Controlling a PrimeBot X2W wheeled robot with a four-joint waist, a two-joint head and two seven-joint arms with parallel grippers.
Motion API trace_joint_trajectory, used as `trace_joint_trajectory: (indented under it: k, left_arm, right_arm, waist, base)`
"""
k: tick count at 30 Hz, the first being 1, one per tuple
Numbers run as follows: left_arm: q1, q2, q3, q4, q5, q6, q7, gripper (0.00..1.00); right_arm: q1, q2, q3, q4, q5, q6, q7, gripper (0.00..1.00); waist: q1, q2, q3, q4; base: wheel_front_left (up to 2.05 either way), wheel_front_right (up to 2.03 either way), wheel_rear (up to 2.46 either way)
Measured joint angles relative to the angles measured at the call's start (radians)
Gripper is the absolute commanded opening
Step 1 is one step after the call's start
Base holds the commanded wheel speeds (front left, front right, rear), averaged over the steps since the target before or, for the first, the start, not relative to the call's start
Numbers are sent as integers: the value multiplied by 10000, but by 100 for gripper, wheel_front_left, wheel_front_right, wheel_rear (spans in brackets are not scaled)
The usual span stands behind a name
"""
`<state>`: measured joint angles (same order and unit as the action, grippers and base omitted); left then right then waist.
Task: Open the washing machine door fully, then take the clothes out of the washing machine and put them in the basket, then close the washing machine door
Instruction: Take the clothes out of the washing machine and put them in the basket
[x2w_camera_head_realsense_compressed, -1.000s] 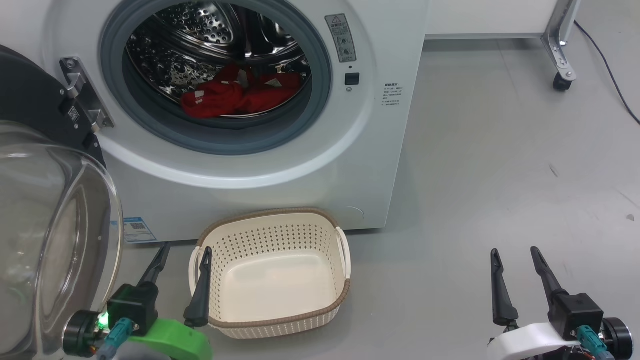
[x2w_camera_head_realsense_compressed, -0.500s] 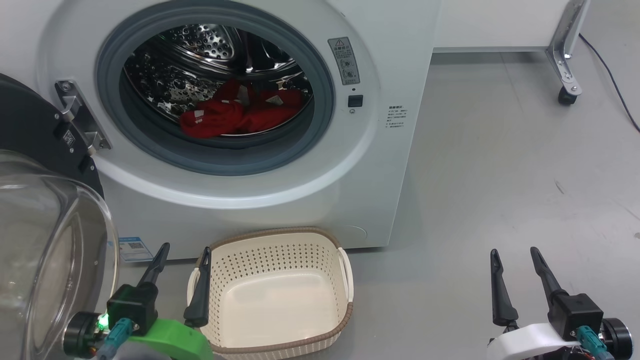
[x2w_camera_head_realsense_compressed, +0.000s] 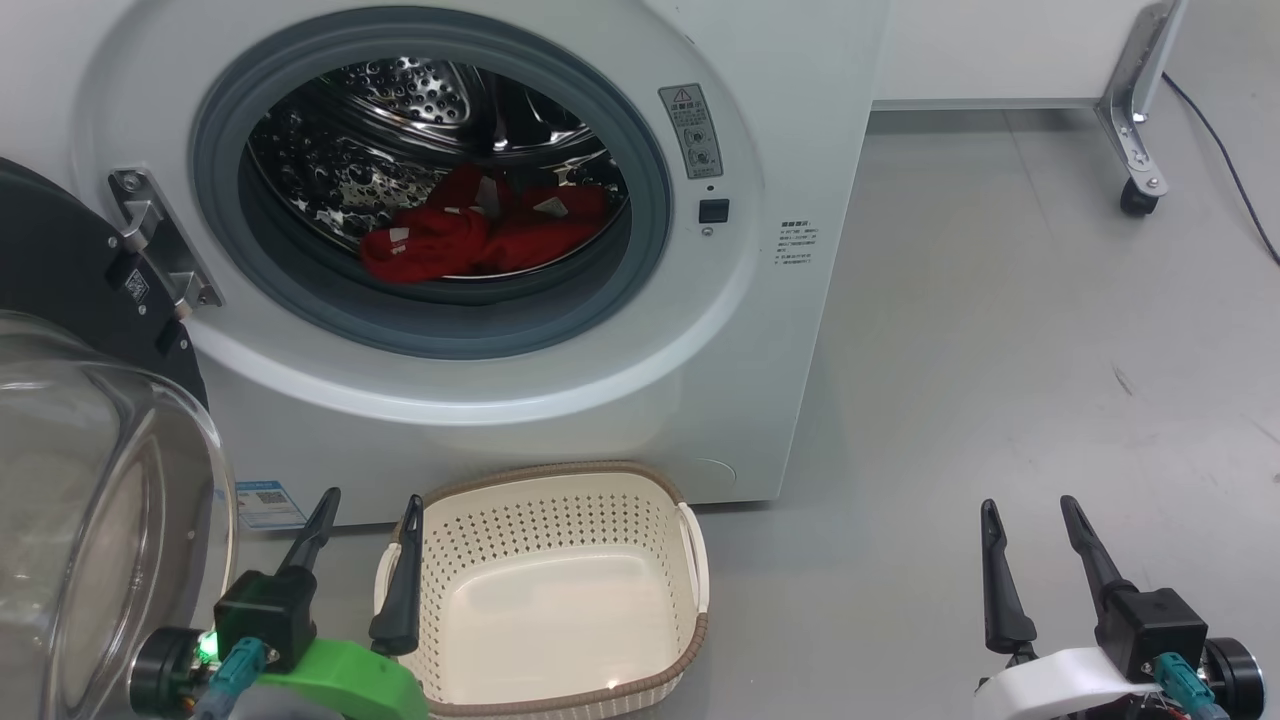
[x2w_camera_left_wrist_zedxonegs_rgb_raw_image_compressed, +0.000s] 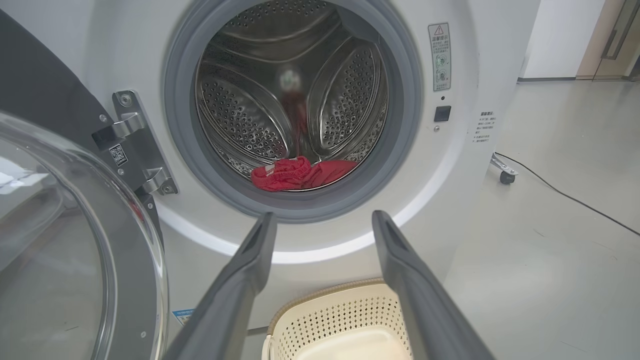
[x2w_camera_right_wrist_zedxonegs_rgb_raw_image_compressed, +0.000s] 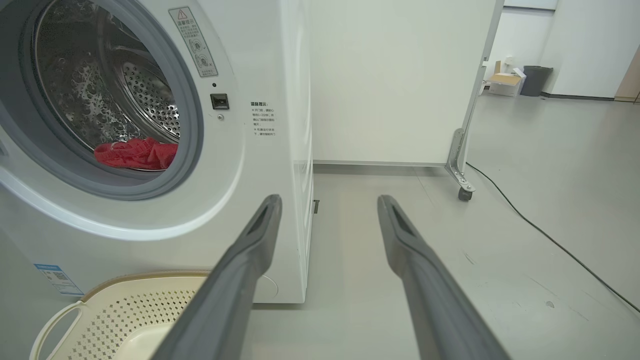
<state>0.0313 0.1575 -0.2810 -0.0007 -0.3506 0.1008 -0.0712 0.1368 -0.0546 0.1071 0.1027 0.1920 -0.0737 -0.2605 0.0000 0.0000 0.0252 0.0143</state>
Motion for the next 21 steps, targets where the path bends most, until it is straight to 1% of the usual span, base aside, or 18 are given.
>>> trace_joint_trajectory:
  k: [13, 21]
  left_arm:
    - [-1, -92, -31, 190, -102, 25, 86, 100]
    - [-416, -199, -247, 698, -474, -380, 324, 100]
  right_arm:
    - [2, -8, 46, -184, 0, 0, 15, 100]
    - [-56, -19, 209, -610, -98, -2, 188, 100]
  waist:
    - [0, 0, 273, 26]
    - [0, 0, 877, -65]
  base:
    - [0, 0, 0]
    - [0, 0, 0]
